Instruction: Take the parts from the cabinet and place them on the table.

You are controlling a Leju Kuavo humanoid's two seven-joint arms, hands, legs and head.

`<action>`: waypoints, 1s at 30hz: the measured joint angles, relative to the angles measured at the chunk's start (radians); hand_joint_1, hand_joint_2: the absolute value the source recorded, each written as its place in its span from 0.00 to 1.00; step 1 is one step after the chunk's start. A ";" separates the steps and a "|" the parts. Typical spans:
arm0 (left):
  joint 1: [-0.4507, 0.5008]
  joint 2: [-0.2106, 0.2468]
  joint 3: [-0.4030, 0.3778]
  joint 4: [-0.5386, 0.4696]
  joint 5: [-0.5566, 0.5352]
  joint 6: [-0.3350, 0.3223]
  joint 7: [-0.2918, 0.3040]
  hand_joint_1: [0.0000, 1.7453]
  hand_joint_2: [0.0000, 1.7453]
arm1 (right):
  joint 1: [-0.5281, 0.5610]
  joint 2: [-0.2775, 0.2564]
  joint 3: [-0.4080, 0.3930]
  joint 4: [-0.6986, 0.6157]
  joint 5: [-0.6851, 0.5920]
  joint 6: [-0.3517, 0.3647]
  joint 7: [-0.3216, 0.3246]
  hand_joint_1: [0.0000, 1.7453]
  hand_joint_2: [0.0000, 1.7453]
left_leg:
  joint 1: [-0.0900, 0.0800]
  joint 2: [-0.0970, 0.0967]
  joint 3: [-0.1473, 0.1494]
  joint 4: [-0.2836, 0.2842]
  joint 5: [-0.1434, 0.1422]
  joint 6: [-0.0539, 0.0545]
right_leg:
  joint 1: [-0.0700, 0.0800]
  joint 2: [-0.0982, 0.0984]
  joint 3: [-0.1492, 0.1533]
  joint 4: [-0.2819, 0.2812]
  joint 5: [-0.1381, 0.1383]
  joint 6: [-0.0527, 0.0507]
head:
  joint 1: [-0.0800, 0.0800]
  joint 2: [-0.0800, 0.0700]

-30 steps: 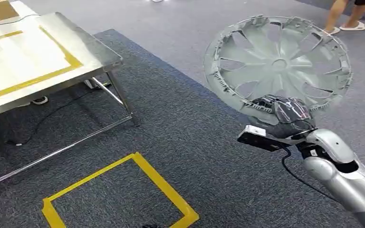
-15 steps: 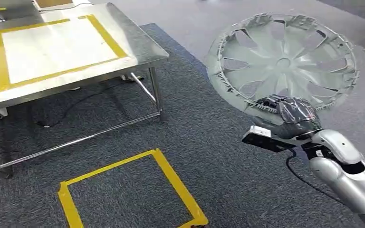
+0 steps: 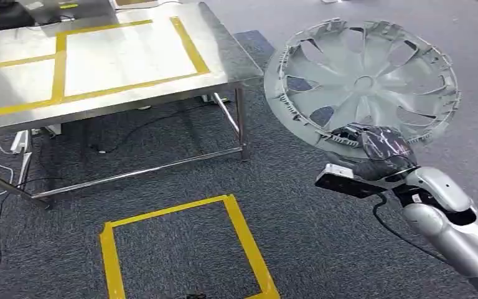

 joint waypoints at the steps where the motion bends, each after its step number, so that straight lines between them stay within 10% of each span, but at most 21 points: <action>1: 0.001 0.000 0.000 0.000 0.000 0.000 -0.002 0.00 1.00 | -0.003 0.000 0.000 0.000 0.000 0.000 0.000 1.00 1.00 | -0.001 0.001 0.029 -0.060 0.038 0.004 | 0.000 -0.011 0.004 0.000 -0.003 0.001 | 0.000 0.000; 3: 0.001 0.002 0.000 0.000 -0.002 0.002 -0.007 0.00 1.00 | -0.010 0.000 0.000 0.000 0.000 0.000 0.000 1.00 1.00 | -0.008 0.040 0.121 -0.240 0.124 0.016 | 0.001 -0.032 0.018 -0.001 -0.012 0.004 | 0.000 0.000; 4: -0.001 0.002 0.000 0.000 -0.002 0.002 -0.010 0.00 1.00 | -0.012 0.000 -0.001 0.000 0.000 0.000 0.000 1.00 1.00 | -0.026 0.091 0.140 -0.275 0.107 0.020 | 0.006 -0.043 0.019 -0.001 -0.017 0.011 | 0.000 0.000; 8: -0.001 0.004 0.000 0.000 -0.004 0.005 -0.014 0.00 1.00 | -0.012 -0.001 0.000 -0.003 0.000 0.000 -0.002 1.00 1.00 | -0.032 0.052 0.140 -0.303 0.110 0.035 | 0.006 -0.085 0.031 -0.012 -0.022 0.030 | 0.000 0.000; 11: -0.002 0.004 0.000 0.000 -0.009 0.005 -0.016 0.00 1.00 | -0.010 -0.007 -0.002 -0.008 0.003 -0.002 0.004 1.00 1.00 | -0.018 0.029 0.155 -0.317 0.116 0.054 | -0.001 0.025 -0.026 0.099 -0.087 0.032 | 0.006 0.000; 14: -0.006 0.000 0.000 0.000 -0.012 0.005 -0.017 0.00 1.00 | 0.001 -0.009 -0.002 -0.008 0.039 -0.015 0.020 1.00 1.00 | -0.018 0.001 0.158 -0.316 0.113 0.057 | 0.000 0.044 -0.157 0.305 -0.140 0.037 | 0.013 0.000; 16: -0.004 -0.002 0.000 0.000 -0.014 0.005 -0.017 0.00 1.00 | 0.006 -0.009 -0.002 -0.008 0.058 -0.021 0.033 1.00 1.00 | -0.016 -0.012 0.166 -0.316 0.107 0.055 | -0.001 0.044 -0.151 0.239 -0.064 0.039 | 0.013 0.000; 18: -0.004 -0.005 0.000 0.000 -0.016 0.005 -0.017 0.00 1.00 | 0.005 -0.009 -0.002 -0.008 0.068 -0.021 0.043 1.00 1.00 | -0.014 -0.021 0.174 -0.310 0.097 0.046 | -0.005 0.044 -0.079 0.060 0.042 0.041 | 0.013 0.000; 25: -0.002 -0.001 0.002 0.000 -0.022 0.004 -0.023 0.00 1.00 | 0.013 -0.009 -0.002 -0.005 0.078 -0.029 0.051 1.00 1.00 | -0.018 -0.014 0.157 -0.264 0.058 0.017 | -0.004 0.045 -0.039 0.002 0.034 0.003 | 0.009 0.000; 28: -0.002 -0.001 0.003 0.000 -0.021 -0.021 -0.048 0.00 1.00 | 0.013 -0.009 -0.002 -0.005 0.082 -0.032 0.051 1.00 1.00 | -0.009 -0.004 0.053 -0.035 -0.051 0.003 | 0.000 0.041 -0.035 0.002 0.029 -0.004 | 0.008 0.000; 30: 0.000 0.000 0.003 0.000 -0.018 -0.039 -0.070 0.00 1.00 | 0.013 -0.009 -0.002 -0.005 0.084 -0.036 0.048 1.00 1.00 | -0.008 -0.004 0.025 0.016 -0.052 0.005 | 0.002 0.040 -0.032 0.003 0.027 -0.006 | 0.008 0.000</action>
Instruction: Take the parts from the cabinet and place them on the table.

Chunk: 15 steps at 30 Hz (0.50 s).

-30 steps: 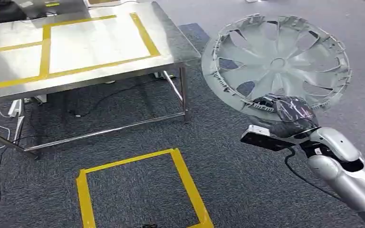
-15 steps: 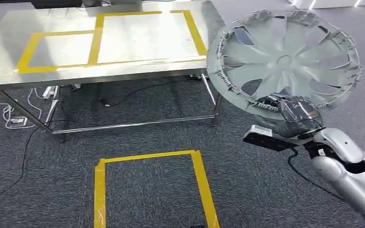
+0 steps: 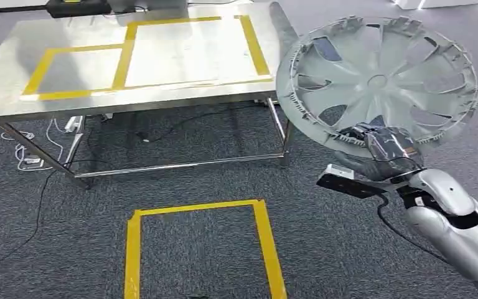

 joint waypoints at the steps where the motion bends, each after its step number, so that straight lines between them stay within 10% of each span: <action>1: 0.003 0.002 0.000 0.000 0.003 -0.006 -0.017 0.00 1.00 | 0.001 -0.001 0.000 0.000 0.000 -0.002 -0.001 1.00 1.00 | 0.000 0.000 0.018 -0.040 0.035 0.003 | 0.000 0.001 0.003 0.000 -0.001 0.000 | 0.000 0.000; 4: 0.004 0.008 0.000 0.000 0.007 -0.018 -0.050 0.00 1.00 | 0.005 -0.007 -0.007 -0.005 0.000 -0.005 -0.002 1.00 1.00 | -0.003 0.002 0.133 -0.292 0.148 0.018 | 0.000 0.000 0.014 -0.002 -0.008 0.003 | 0.000 0.000; 10: 0.006 0.014 0.001 0.000 0.007 -0.029 -0.073 0.00 1.00 | 0.018 -0.014 -0.015 -0.009 -0.001 -0.011 -0.011 1.00 1.00 | -0.006 0.003 0.159 -0.343 0.150 0.041 | -0.001 0.002 -0.001 0.005 -0.021 0.032 | 0.003 0.000; 13: 0.005 0.017 0.001 0.000 0.006 -0.029 -0.077 0.00 1.00 | 0.020 -0.019 -0.018 -0.009 -0.001 -0.012 -0.011 1.00 1.00 | -0.006 0.003 0.160 -0.344 0.149 0.049 | 0.000 0.004 -0.099 0.215 -0.121 0.036 | 0.006 0.000; 15: 0.006 0.018 0.001 0.000 0.000 -0.032 -0.081 0.00 1.00 | 0.026 -0.019 -0.018 -0.009 0.000 -0.012 -0.013 1.00 1.00 | -0.006 0.003 0.161 -0.344 0.146 0.050 | 0.000 0.004 -0.153 0.303 -0.137 0.041 | 0.007 0.000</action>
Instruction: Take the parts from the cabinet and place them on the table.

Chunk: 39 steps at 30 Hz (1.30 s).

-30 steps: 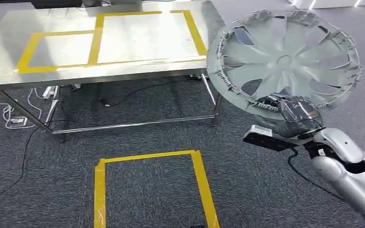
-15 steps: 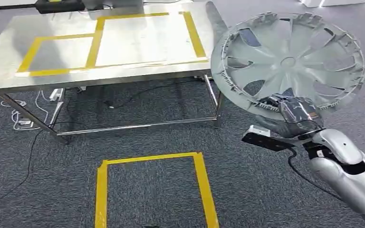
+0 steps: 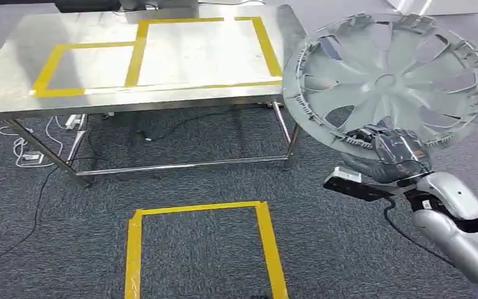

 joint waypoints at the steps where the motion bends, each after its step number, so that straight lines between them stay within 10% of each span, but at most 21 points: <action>1: 0.000 0.000 0.000 0.000 -0.002 -0.001 -0.003 0.00 1.00 | 0.002 0.000 0.000 0.000 0.000 0.000 0.000 1.00 1.00 | 0.001 -0.001 0.002 0.000 -0.003 -0.001 | -0.002 0.000 0.008 -0.025 0.030 0.003 | 0.000 0.000; 4: 0.000 0.000 0.000 0.000 -0.004 -0.001 -0.005 0.00 1.00 | 0.002 -0.003 -0.001 0.000 0.000 0.000 0.000 1.00 1.00 | 0.004 -0.004 0.009 0.013 -0.018 -0.013 | -0.010 -0.001 0.129 -0.276 0.158 0.009 | 0.001 0.000; 10: 0.001 0.006 0.000 0.000 -0.008 0.004 -0.007 0.00 1.00 | 0.004 -0.008 -0.003 -0.007 0.000 -0.002 -0.002 1.00 1.00 | -0.001 -0.004 0.002 0.037 -0.042 -0.035 | -0.009 0.001 0.164 -0.311 0.131 -0.022 | -0.001 0.000; 14: 0.000 0.003 0.000 0.000 -0.008 0.005 -0.008 0.00 1.00 | 0.003 -0.008 -0.004 -0.011 0.001 -0.002 -0.003 1.00 1.00 | 0.010 -0.001 -0.133 0.301 -0.141 -0.054 | -0.005 -0.003 0.180 -0.311 0.117 -0.037 | -0.005 0.000; 16: 0.000 0.003 0.000 0.000 -0.012 0.005 -0.009 0.00 1.00 | 0.003 -0.008 -0.003 -0.011 0.002 -0.002 -0.005 1.00 1.00 | 0.012 -0.001 -0.157 0.319 -0.110 -0.054 | -0.005 -0.003 0.191 -0.311 0.108 -0.037 | -0.005 0.000; 19: 0.002 0.004 0.000 0.000 -0.016 0.005 -0.011 0.00 1.00 | 0.002 -0.008 -0.003 -0.011 0.002 -0.002 -0.005 1.00 1.00 | 0.012 -0.001 -0.073 0.097 0.039 -0.042 | -0.005 -0.001 0.222 -0.312 0.088 -0.032 | -0.005 0.000; 26: 0.002 0.006 0.000 0.000 -0.022 0.009 -0.021 0.00 1.00 | -0.001 -0.008 0.002 -0.016 0.003 -0.003 -0.008 1.00 1.00 | 0.004 -0.003 -0.011 0.005 0.003 -0.012 | -0.011 0.000 0.205 -0.290 0.058 0.003 | -0.002 0.000; 30: -0.001 0.008 0.000 0.000 -0.026 0.010 -0.021 0.00 1.00 | -0.005 -0.008 0.011 -0.016 0.006 0.001 -0.010 1.00 1.00 | 0.001 -0.004 0.006 0.006 -0.016 0.002 | -0.008 0.001 0.020 -0.016 -0.008 0.007 | 0.005 0.000; 32: 0.000 0.006 0.000 0.000 -0.028 0.010 -0.021 0.00 1.00 | -0.008 -0.008 0.021 -0.016 0.006 0.011 -0.011 1.00 1.00 | 0.001 -0.004 0.027 0.007 -0.032 0.000 | -0.008 0.000 0.016 -0.067 0.068 0.008 | 0.007 0.000; 34: -0.001 0.003 0.000 0.000 -0.031 0.012 -0.021 0.00 1.00 | -0.017 -0.008 0.029 -0.014 0.007 0.019 -0.011 1.00 1.00 | 0.003 -0.006 0.051 0.012 -0.054 -0.007 | -0.009 -0.001 0.083 -0.246 0.189 0.006 | 0.007 0.000; 39: -0.008 0.003 0.000 0.000 -0.041 0.020 -0.021 0.00 1.00 | -0.064 0.012 0.058 0.004 0.022 0.049 -0.012 1.00 1.00 | -0.001 -0.006 0.049 0.013 -0.071 -0.030 | -0.001 0.005 0.121 -0.302 0.157 -0.019 | 0.005 0.000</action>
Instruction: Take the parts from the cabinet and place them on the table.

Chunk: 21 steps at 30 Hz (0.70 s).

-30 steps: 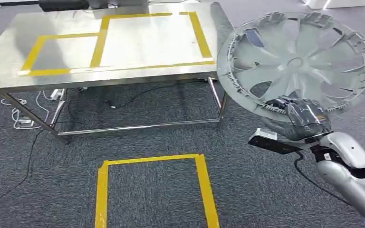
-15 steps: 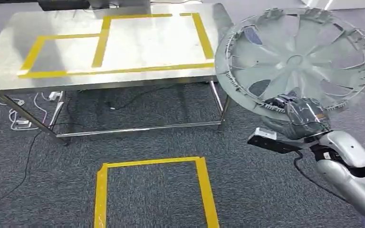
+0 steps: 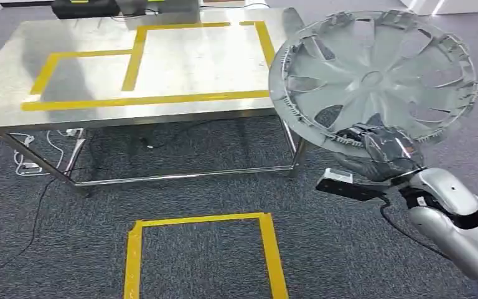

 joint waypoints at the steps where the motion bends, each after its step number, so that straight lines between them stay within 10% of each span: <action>1: -0.002 0.003 0.000 0.000 -0.004 0.000 0.000 0.00 1.00 | -0.010 0.007 0.008 0.005 0.000 0.005 0.001 1.00 1.00 | 0.001 0.000 0.003 0.004 -0.011 -0.007 | -0.007 -0.001 0.008 -0.007 -0.001 -0.005 | 0.000 0.000; 5: -0.005 0.000 0.000 0.000 -0.014 0.000 -0.002 0.00 1.00 | -0.060 0.040 0.047 0.032 0.015 0.025 0.009 1.00 1.00 | 0.012 0.004 -0.130 0.247 -0.098 -0.028 | -0.004 -0.006 0.030 -0.009 -0.018 -0.022 | -0.004 0.000; 7: -0.005 0.000 0.000 0.000 -0.016 0.000 -0.002 0.00 1.00 | -0.079 0.058 0.070 0.047 0.025 0.035 0.013 1.00 1.00 | 0.015 0.004 -0.189 0.316 -0.091 -0.030 | -0.002 -0.006 0.043 -0.008 -0.028 -0.022 | -0.005 0.000; 11: -0.004 0.000 0.000 0.000 -0.026 -0.003 -0.002 0.00 1.00 | -0.123 0.098 0.101 0.076 0.032 0.047 0.021 1.00 1.00 | 0.014 0.005 -0.105 0.047 0.102 -0.017 | -0.004 -0.005 0.075 -0.012 -0.055 -0.014 | -0.005 0.000; 17: -0.007 -0.003 -0.002 0.000 -0.040 -0.005 -0.001 0.00 1.00 | -0.179 0.149 0.151 0.122 0.032 0.056 0.031 1.00 1.00 | 0.007 0.004 -0.074 -0.004 0.081 0.010 | -0.005 -0.004 0.065 -0.005 -0.069 0.014 | -0.003 0.000; 21: -0.013 -0.002 -0.003 0.000 -0.048 -0.011 -0.001 0.00 1.00 | -0.207 0.175 0.181 0.147 0.026 0.057 0.034 1.00 1.00 | 0.005 0.003 -0.064 -0.003 0.068 0.029 | -0.004 -0.003 -0.106 0.278 -0.160 0.018 | -0.001 0.000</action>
